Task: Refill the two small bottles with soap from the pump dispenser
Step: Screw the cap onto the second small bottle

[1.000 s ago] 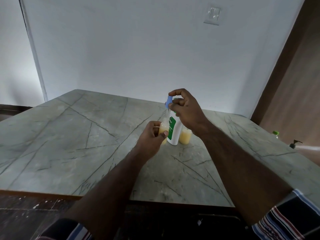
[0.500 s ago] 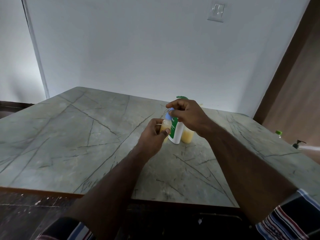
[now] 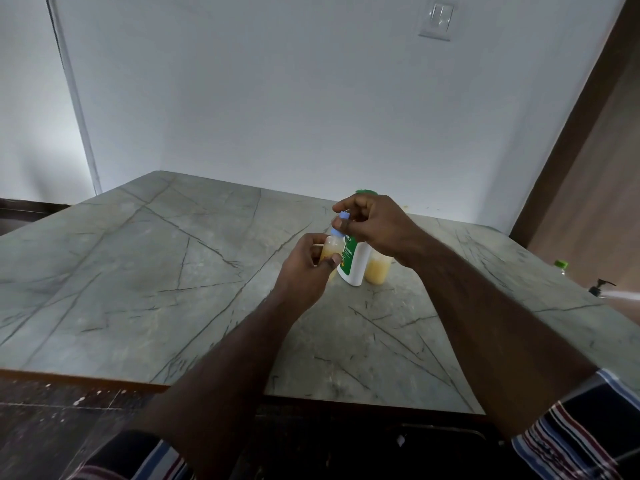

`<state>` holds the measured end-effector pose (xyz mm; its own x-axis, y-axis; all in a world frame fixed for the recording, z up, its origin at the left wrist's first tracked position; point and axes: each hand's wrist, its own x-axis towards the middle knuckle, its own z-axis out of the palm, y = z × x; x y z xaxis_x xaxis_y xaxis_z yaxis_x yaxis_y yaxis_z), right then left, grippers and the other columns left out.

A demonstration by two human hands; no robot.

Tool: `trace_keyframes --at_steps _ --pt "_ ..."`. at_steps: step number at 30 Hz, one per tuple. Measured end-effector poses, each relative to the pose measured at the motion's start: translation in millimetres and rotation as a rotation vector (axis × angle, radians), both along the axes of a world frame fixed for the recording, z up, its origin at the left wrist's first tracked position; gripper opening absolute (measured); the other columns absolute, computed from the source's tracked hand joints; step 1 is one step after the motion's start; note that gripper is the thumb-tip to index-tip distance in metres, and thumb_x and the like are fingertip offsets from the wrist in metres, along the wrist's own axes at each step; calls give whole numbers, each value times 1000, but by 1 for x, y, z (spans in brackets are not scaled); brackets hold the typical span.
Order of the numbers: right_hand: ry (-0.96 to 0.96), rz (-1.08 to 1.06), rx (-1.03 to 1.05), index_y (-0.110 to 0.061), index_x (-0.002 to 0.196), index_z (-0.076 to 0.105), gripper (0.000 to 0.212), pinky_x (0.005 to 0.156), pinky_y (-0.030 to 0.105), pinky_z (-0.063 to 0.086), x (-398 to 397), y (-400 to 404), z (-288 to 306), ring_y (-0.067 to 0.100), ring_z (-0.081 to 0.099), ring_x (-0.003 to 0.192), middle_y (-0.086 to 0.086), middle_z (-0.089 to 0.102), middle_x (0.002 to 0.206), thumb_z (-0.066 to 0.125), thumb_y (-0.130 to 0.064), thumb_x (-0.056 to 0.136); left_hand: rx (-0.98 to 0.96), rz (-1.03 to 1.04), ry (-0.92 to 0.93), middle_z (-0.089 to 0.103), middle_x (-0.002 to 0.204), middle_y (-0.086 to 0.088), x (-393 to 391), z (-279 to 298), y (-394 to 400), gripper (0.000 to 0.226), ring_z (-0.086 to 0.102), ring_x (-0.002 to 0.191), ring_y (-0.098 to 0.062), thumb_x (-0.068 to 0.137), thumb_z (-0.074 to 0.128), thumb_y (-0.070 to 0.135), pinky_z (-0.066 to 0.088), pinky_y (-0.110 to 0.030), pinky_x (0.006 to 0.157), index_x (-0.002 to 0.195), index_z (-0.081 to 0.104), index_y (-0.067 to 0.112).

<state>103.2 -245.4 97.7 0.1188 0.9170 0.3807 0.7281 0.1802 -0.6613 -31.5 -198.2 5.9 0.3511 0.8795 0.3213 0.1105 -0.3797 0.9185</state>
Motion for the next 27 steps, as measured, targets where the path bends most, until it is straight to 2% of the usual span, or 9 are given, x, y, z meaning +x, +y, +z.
trace_keyframes --at_steps 4,7,10,12,15,17,20,23,27 --pt "35 38 -41 -14 111 67 31 91 37 56 2 -1 3 12 69 96 2 73 102 75 -10 81 2 1 -15 60 110 11 -1 1 -1 33 61 98 -9 96 65 23 52 -28 81 126 52 22" --pt "-48 -53 6 -15 104 71 31 85 36 56 0 3 2 13 68 90 -1 72 95 80 -24 76 3 14 -11 58 109 12 -1 2 -2 34 58 98 -8 96 65 22 49 -23 76 126 52 21" --pt "-110 -102 20 -17 96 71 33 75 28 53 -4 8 -2 8 65 83 -5 70 90 81 -39 74 4 19 0 56 113 11 -1 3 -3 38 56 100 -9 96 65 25 48 -26 80 131 50 20" --pt "-136 -103 -23 -19 102 70 40 76 27 52 -4 10 -1 6 64 85 -5 70 94 78 -46 74 4 23 -4 58 114 10 -2 4 -4 39 57 101 -10 96 65 26 49 -28 81 131 50 19" --pt "12 -12 -119 -18 121 63 47 78 26 52 -2 4 7 7 64 96 -2 69 110 78 -31 79 -11 18 -18 63 119 4 -3 4 -4 38 60 103 -13 95 65 25 53 -31 84 130 51 19" --pt "75 38 -126 -16 121 63 42 74 23 48 1 2 8 9 67 99 1 71 112 75 -16 81 -18 16 -26 64 123 1 -3 5 -4 38 61 103 -13 95 66 25 53 -30 83 129 51 20" --pt "-1 -37 -51 -15 113 69 40 74 28 49 0 4 5 15 68 92 0 71 102 80 -26 76 -15 9 -35 63 125 1 -1 5 -6 38 59 102 -11 95 66 25 49 -26 80 129 51 20" --pt "-46 -88 -61 -16 118 64 54 74 27 48 -3 4 6 12 64 90 -3 68 99 79 -43 74 -36 3 -38 62 130 0 -1 5 -6 39 57 104 -11 95 66 25 49 -28 82 130 50 21" --pt "77 18 -139 -14 131 57 48 68 19 44 -1 -1 12 12 65 101 2 69 119 72 -20 86 -54 2 -41 64 129 -2 -1 6 -4 37 62 107 -17 95 66 25 55 -33 87 128 51 20"
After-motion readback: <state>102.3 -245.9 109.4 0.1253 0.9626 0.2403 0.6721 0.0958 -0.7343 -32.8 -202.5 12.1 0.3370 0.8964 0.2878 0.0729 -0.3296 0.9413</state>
